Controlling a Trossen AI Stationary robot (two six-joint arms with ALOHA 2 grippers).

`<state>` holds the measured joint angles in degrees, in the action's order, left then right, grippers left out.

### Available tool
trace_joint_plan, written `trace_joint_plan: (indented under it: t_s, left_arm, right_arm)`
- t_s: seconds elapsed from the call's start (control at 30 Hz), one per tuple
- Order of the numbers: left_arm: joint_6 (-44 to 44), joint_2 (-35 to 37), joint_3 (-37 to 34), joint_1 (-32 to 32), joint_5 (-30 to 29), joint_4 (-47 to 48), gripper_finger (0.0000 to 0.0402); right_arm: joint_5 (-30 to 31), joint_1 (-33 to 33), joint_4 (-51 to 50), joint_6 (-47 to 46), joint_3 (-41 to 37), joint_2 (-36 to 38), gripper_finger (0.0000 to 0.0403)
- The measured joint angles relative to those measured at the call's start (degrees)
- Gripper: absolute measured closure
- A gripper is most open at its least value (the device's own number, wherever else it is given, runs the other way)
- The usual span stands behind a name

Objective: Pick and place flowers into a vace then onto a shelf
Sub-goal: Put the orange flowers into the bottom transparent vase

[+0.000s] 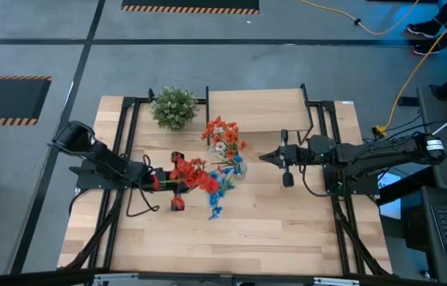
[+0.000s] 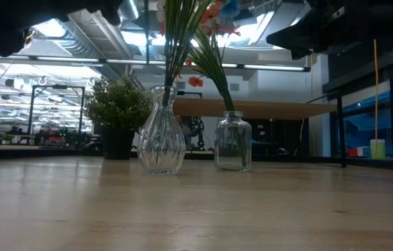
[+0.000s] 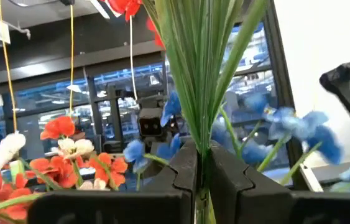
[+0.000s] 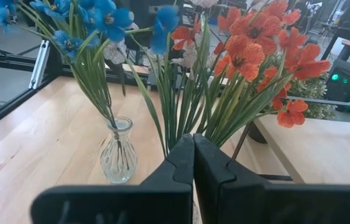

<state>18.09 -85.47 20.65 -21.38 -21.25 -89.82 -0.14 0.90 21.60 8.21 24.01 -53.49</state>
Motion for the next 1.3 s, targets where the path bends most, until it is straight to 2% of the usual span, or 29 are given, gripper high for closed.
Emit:
trace_joint_plan:
  t_s: [0.17,0.63,1.3]
  left_arm:
    - [-2.36,-2.50,1.14,1.41,1.77,-0.02,0.0382]
    - [-6.92,-9.21,3.73,2.75,1.58,-0.02,0.0382]
    - [-9.07,-9.62,3.73,2.75,-0.92,4.37,0.0382]
  right_arm:
    - [0.00,-0.01,-0.06,0.00,0.00,0.00,0.0399]
    - [0.00,0.00,-0.35,0.02,0.00,-0.02,0.0399]
    - [0.00,-0.02,-0.46,0.02,0.00,-0.02,0.0399]
